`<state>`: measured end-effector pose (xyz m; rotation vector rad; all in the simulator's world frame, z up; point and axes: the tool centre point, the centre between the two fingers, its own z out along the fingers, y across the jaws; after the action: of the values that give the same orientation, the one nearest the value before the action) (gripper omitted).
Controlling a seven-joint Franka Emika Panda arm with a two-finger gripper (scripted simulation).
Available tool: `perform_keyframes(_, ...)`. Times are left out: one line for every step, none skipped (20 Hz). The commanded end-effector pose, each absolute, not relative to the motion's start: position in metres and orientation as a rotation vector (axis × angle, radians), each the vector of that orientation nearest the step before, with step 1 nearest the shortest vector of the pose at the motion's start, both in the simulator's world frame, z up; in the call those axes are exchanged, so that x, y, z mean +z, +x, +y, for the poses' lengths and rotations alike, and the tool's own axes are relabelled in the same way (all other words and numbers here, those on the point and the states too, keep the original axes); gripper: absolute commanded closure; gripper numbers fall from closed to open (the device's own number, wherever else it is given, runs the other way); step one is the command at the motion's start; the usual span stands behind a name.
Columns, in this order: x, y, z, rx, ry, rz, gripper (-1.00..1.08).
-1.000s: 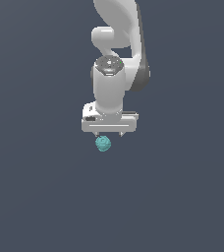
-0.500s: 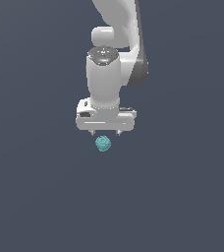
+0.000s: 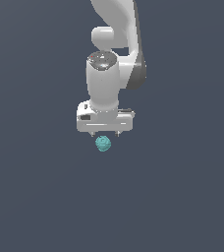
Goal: Pick up the object and move it to a goal position.
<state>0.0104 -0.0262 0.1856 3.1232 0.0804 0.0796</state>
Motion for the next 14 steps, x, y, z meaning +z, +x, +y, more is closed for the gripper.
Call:
perform_keyframes(0.179, 0.008, -0.028, 0.074, 3.121, 0.134, -0.92)
perform_keyframes(0.176, 0.007, -0.029, 0.071, 3.119, 0.16, -0.92)
perform_keyframes(0.173, 0.006, -0.029, 0.068, 3.118, 0.188, -0.92)
perform_keyframes(0.17, 0.004, -0.03, 0.065, 3.115, 0.218, -0.92)
perform_keyframes(0.167, 0.003, -0.031, 0.062, 3.113, 0.25, -0.92)
perform_keyframes(0.163, 0.001, -0.032, 0.059, 3.11, 0.284, -0.92)
perform_keyframes(0.159, 0.0, -0.033, 0.055, 3.107, 0.32, -0.92)
perform_keyframes(0.155, -0.002, -0.034, 0.051, 3.103, 0.359, -0.92)
perform_keyframes(0.151, -0.004, -0.035, 0.048, 3.098, 0.398, -0.92)
perform_keyframes(0.146, -0.006, -0.036, 0.044, 3.093, 0.437, -0.92)
perform_keyframes(0.142, -0.008, -0.037, 0.04, 3.088, 0.476, -0.92)
perform_keyframes(0.138, -0.01, -0.037, 0.037, 3.083, 0.515, -0.92)
perform_keyframes(0.134, -0.012, -0.038, 0.033, 3.076, 0.555, -0.92)
perform_keyframes(0.13, -0.014, -0.039, 0.03, 3.07, 0.594, -0.92)
